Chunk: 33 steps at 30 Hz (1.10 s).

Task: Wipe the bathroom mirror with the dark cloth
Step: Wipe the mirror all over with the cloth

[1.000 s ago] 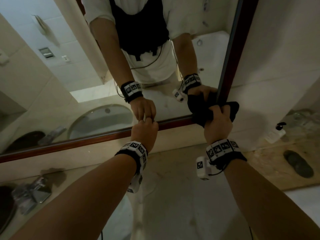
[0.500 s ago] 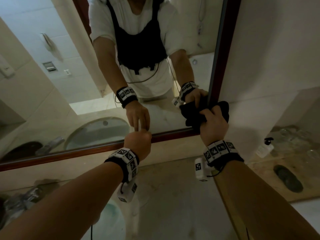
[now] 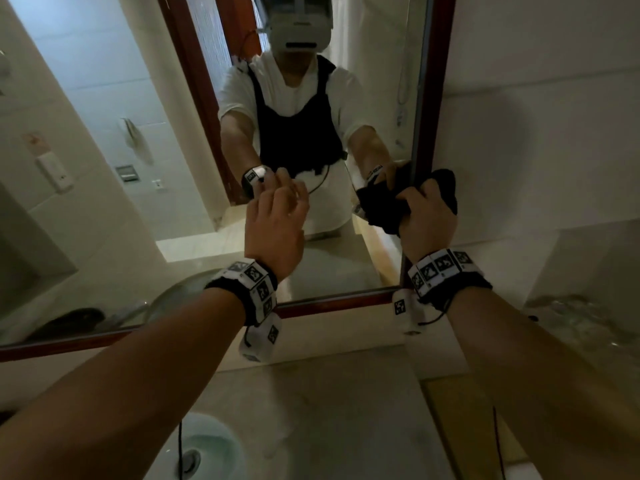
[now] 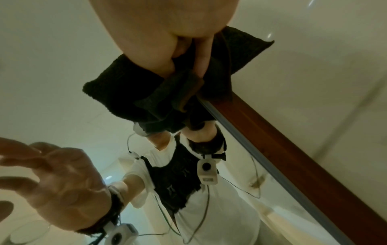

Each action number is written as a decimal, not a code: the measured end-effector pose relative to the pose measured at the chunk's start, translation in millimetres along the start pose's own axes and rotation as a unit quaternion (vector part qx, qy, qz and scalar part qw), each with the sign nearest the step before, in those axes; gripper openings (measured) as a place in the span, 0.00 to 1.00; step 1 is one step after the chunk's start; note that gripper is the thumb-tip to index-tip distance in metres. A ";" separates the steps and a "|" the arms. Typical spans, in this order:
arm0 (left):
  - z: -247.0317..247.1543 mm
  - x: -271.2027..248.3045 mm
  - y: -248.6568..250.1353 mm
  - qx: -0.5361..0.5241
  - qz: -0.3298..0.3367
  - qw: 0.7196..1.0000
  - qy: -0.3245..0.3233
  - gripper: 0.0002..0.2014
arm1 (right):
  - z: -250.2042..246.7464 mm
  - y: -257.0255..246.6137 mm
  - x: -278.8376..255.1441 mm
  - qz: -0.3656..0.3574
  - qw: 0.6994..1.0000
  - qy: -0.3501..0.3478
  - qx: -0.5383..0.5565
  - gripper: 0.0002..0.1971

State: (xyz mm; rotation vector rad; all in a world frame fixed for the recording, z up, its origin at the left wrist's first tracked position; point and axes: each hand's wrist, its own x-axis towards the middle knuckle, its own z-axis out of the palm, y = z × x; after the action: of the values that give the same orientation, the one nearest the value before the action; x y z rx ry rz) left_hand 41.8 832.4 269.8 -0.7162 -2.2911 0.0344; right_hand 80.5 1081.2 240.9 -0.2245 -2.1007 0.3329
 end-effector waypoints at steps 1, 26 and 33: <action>-5.7 5.4 -1.0 0.002 -0.004 1.000 0.024 0.30 | -3.5 -2.1 9.1 -0.004 1.000 0.008 0.008 0.09; -3.2 39.3 -0.6 0.077 -0.069 0.994 0.029 0.42 | 36.3 38.1 -79.7 0.089 0.966 -0.241 0.017 0.15; -21.8 39.7 -11.7 0.075 -0.042 0.995 0.042 0.35 | 26.9 24.4 -50.9 0.015 0.993 -0.115 -0.006 0.05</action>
State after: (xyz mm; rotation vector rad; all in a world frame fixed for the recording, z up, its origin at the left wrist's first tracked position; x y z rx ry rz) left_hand 27.3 838.7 313.7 -0.5347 -2.2097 0.1332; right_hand 84.7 1085.5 178.7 -0.2334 -2.3297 0.3791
